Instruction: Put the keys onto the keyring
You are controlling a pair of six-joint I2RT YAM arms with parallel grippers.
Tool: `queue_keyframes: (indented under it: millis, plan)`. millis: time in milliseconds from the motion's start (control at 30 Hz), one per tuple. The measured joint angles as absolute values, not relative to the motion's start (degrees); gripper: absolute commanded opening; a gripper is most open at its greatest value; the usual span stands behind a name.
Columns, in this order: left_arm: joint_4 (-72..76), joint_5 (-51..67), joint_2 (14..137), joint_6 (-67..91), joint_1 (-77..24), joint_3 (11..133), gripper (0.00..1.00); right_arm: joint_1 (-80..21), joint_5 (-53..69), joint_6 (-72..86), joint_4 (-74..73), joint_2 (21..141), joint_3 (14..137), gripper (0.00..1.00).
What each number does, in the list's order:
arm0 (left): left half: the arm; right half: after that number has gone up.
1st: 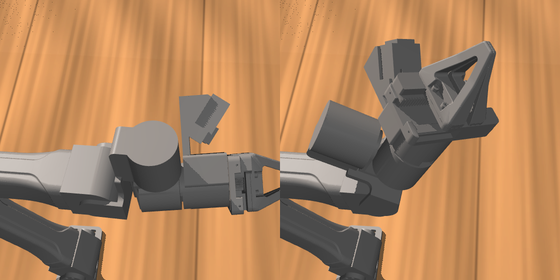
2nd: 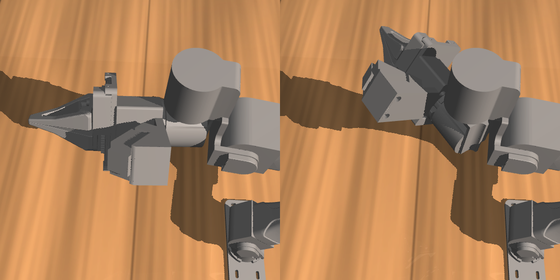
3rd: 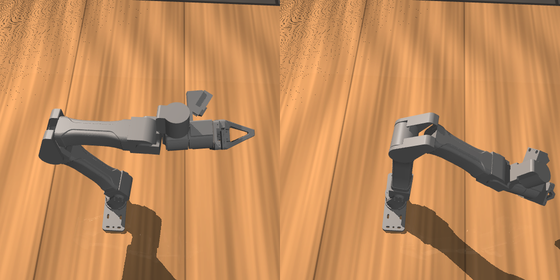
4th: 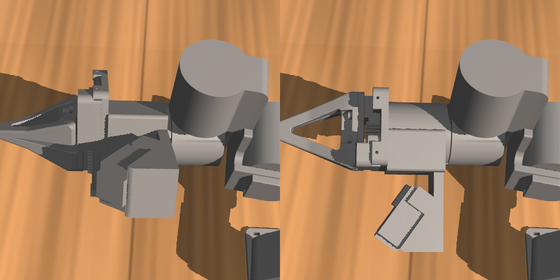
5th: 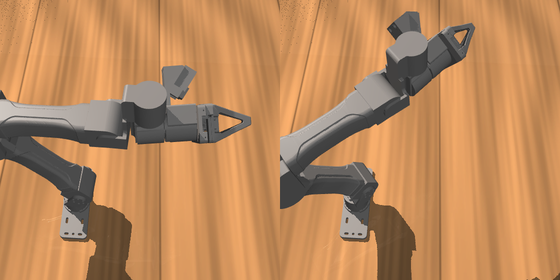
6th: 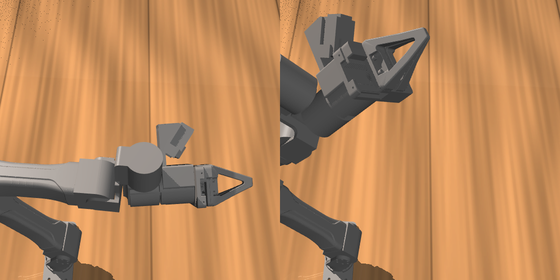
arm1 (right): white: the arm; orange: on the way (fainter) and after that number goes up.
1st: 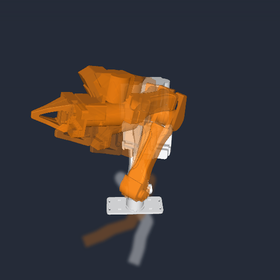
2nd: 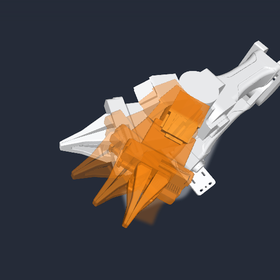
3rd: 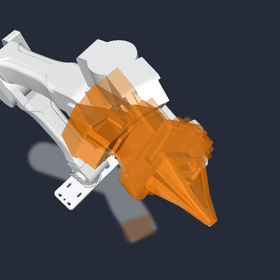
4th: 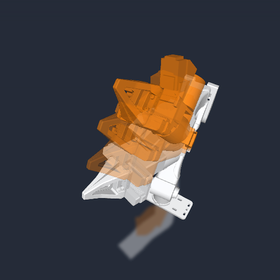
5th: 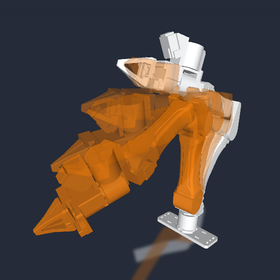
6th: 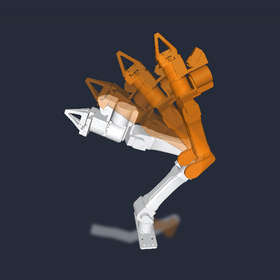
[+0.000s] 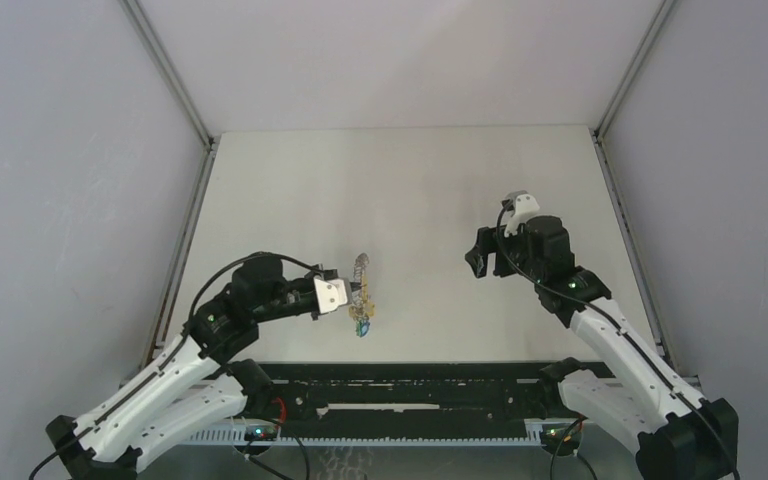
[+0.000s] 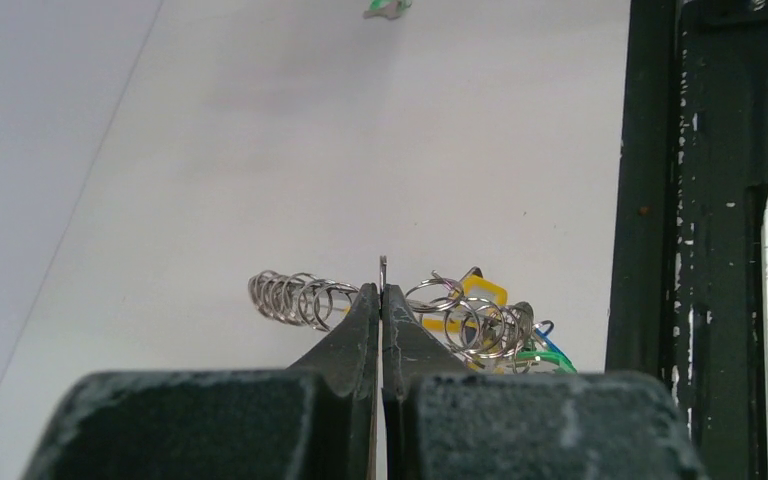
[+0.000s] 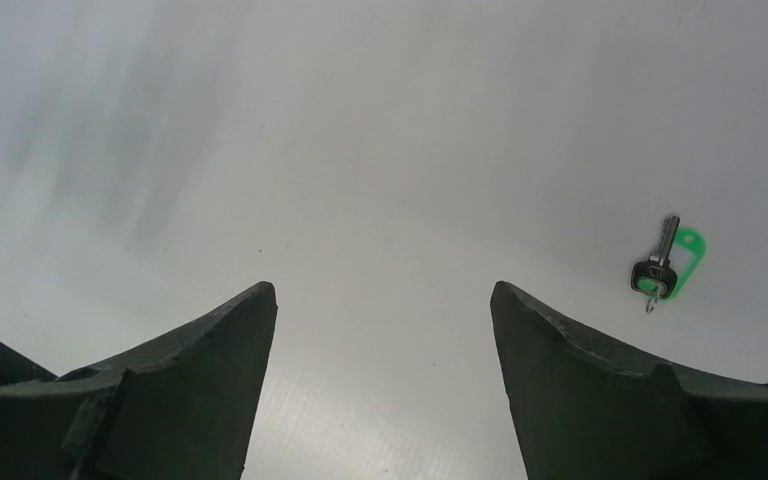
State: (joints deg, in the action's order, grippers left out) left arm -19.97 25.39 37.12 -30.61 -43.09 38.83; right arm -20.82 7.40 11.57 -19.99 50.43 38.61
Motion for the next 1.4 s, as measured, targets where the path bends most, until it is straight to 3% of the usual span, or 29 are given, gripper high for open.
queue_keyframes:
  millis: [400,667,967,1233,1400]
  plan:
    - [-21.61,15.38,41.41,-36.97,-47.97,39.35,0.00,-19.49,7.35,11.79,-15.77,55.66,37.50,0.76]
    - [-18.17,10.68,39.86,-38.37,-51.22,38.68,0.00,-17.96,8.51,11.77,-13.47,58.15,37.08,0.66]
    - [-17.04,12.01,43.55,-36.38,-51.53,38.81,0.00,-18.04,25.21,8.82,-5.56,58.17,34.89,0.64]
    - [-20.69,14.04,46.22,-34.57,-51.53,39.18,0.00,-29.08,33.63,-0.45,1.63,56.80,34.44,0.66]
    - [-22.44,18.37,46.57,-34.02,-49.69,41.74,0.00,-35.75,36.77,-6.76,7.03,56.47,34.46,0.57]
